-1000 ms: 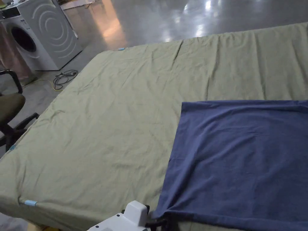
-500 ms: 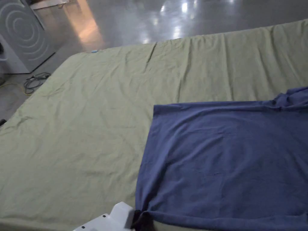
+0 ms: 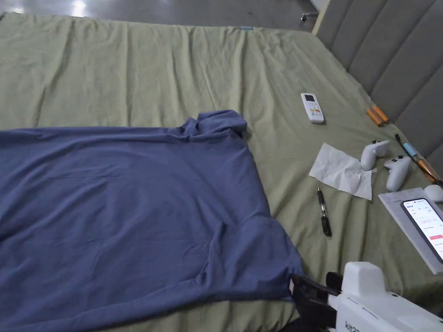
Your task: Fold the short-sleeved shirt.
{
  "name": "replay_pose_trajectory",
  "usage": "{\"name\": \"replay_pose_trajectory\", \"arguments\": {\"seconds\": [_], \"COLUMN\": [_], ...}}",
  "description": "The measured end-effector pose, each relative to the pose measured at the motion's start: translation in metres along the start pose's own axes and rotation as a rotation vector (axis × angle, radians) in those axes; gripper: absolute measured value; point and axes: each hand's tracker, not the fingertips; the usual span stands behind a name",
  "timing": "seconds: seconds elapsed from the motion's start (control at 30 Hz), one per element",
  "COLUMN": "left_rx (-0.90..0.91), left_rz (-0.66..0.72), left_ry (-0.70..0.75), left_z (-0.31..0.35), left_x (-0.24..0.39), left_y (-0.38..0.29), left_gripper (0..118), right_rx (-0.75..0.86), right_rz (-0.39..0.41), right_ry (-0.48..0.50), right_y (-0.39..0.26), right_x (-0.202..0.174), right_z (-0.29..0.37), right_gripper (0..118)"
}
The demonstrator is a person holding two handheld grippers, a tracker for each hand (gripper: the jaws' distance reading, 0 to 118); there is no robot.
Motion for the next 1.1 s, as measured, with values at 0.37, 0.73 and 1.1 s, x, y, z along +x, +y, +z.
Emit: {"name": "replay_pose_trajectory", "arguments": {"seconds": [0.37,0.73,1.1], "left_rx": [0.032,0.317,0.063], "left_rz": [0.112,0.243,0.326], "left_ry": [-0.034,-0.13,-0.077], "left_z": [0.011,0.065,-0.081], "left_x": [-0.004,-0.034,-0.093], "left_y": [0.002,0.051,0.169], "left_gripper": [9,9,9], "right_rx": [-0.064,0.192,0.014], "right_rz": [-0.03,0.079,0.099], "right_ry": [0.215,0.183,0.13], "right_y": [0.008,0.071,0.192], "right_x": [0.002,-0.001,-0.041], "right_z": [-0.041,-0.003,-0.156], "right_gripper": [2,2,2]}}
